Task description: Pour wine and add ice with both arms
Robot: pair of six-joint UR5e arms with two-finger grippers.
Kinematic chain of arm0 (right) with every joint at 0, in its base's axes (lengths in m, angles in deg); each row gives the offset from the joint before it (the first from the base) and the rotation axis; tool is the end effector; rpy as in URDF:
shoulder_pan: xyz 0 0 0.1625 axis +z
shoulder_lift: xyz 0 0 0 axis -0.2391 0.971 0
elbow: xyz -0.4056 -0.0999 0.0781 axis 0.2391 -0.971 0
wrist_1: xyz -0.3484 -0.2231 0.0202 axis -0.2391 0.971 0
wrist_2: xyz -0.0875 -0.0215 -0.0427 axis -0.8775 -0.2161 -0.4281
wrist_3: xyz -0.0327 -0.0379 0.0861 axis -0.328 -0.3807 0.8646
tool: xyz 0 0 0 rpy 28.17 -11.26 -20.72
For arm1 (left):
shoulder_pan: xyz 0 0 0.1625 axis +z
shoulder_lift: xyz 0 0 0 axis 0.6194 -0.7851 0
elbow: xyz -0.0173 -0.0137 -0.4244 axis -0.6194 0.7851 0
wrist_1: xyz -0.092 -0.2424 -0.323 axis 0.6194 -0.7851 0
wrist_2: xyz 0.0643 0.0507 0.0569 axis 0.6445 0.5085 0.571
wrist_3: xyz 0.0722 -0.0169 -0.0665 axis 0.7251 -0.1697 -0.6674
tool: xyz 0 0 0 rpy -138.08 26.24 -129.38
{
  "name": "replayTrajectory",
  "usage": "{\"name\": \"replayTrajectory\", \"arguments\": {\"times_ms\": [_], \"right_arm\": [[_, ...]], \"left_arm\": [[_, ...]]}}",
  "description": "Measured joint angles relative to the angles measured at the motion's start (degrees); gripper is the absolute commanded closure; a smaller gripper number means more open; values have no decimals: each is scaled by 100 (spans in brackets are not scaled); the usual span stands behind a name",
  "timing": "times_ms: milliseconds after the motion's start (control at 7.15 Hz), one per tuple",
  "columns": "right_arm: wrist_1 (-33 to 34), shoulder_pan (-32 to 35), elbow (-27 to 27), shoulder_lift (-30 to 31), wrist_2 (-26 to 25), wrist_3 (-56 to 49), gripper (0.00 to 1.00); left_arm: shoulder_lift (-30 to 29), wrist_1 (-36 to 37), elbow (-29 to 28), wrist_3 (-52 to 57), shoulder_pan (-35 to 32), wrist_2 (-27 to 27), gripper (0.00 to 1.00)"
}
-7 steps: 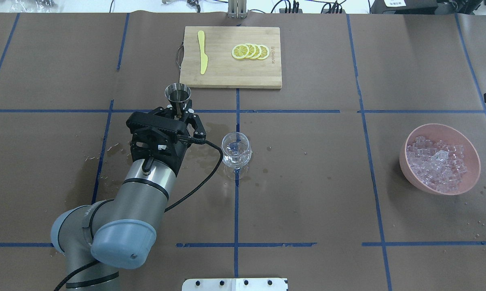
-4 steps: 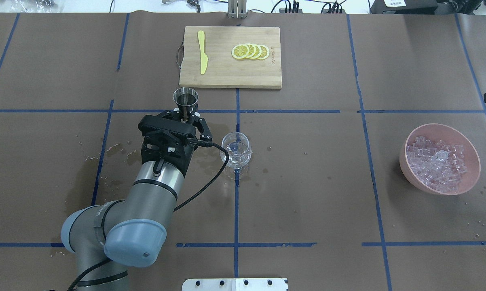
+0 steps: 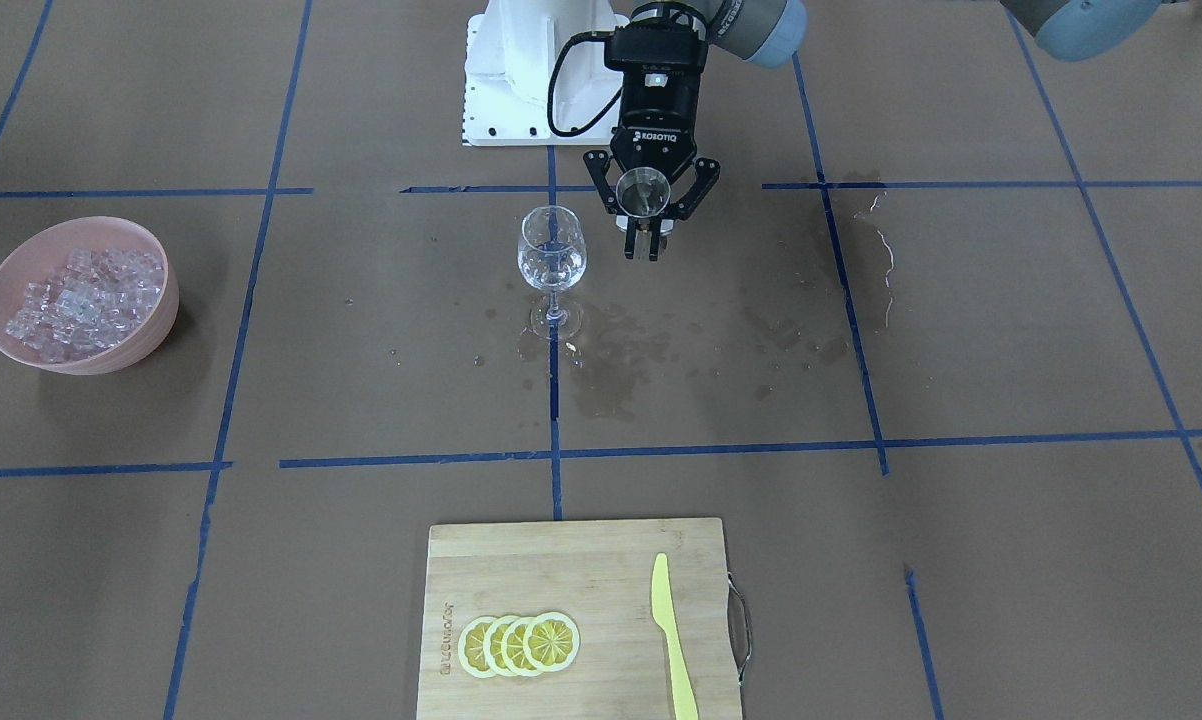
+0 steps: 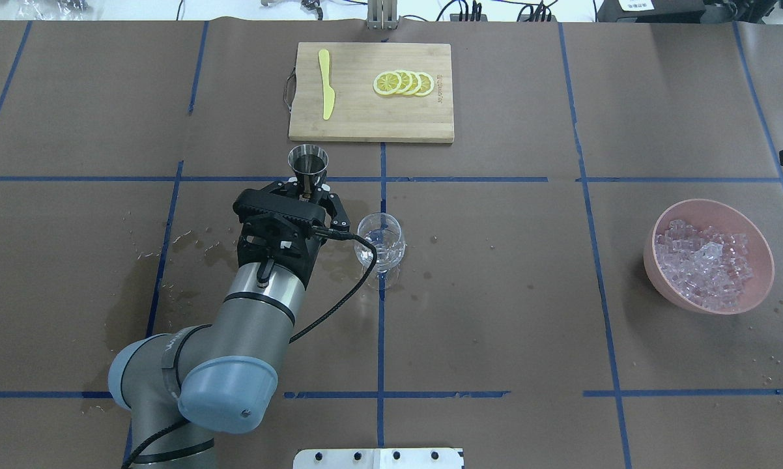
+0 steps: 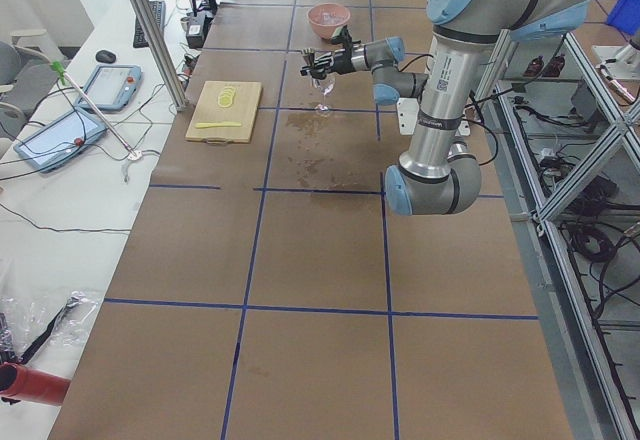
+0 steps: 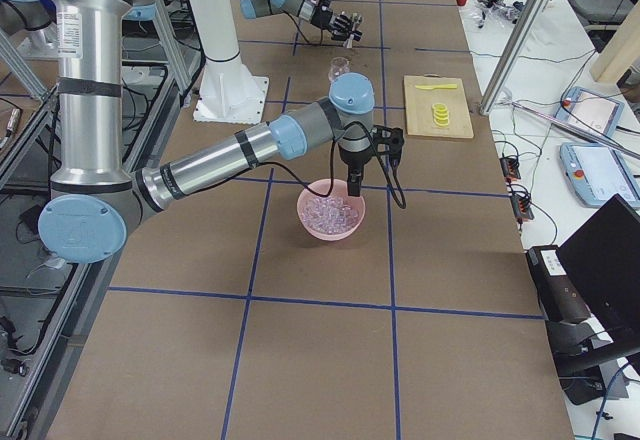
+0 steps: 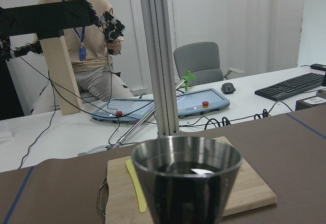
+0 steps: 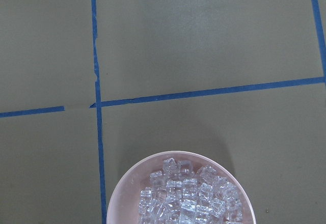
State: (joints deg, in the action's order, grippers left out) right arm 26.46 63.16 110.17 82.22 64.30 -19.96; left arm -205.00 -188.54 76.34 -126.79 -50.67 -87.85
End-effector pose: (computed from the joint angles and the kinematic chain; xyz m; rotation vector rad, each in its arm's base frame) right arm -0.0437 -0.4559 0.4364 0.0771 -0.9197 0.1544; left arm 0.4917 -0.3297 0.1741 1.2529 0.6952 -0.2547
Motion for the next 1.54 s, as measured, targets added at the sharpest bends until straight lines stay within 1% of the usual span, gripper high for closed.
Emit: {"name": "replayTrajectory", "arguments": {"times_ms": [140, 559, 839, 1538], "right_arm": [[0, 0, 3, 0, 0, -2, 0], [0, 0, 6, 0, 0, -3, 0], [0, 0, 6, 0, 0, -3, 0], [6, -13, 6, 0, 0, -3, 0]], "left_arm": [[5, -20, -5, 183, 41, 129, 100], [17, -374, -114, 1046, 271, 520, 100], [17, -425, -148, 1445, 408, 641, 100], [-52, -421, -224, 3340, 624, 1154, 100]]}}
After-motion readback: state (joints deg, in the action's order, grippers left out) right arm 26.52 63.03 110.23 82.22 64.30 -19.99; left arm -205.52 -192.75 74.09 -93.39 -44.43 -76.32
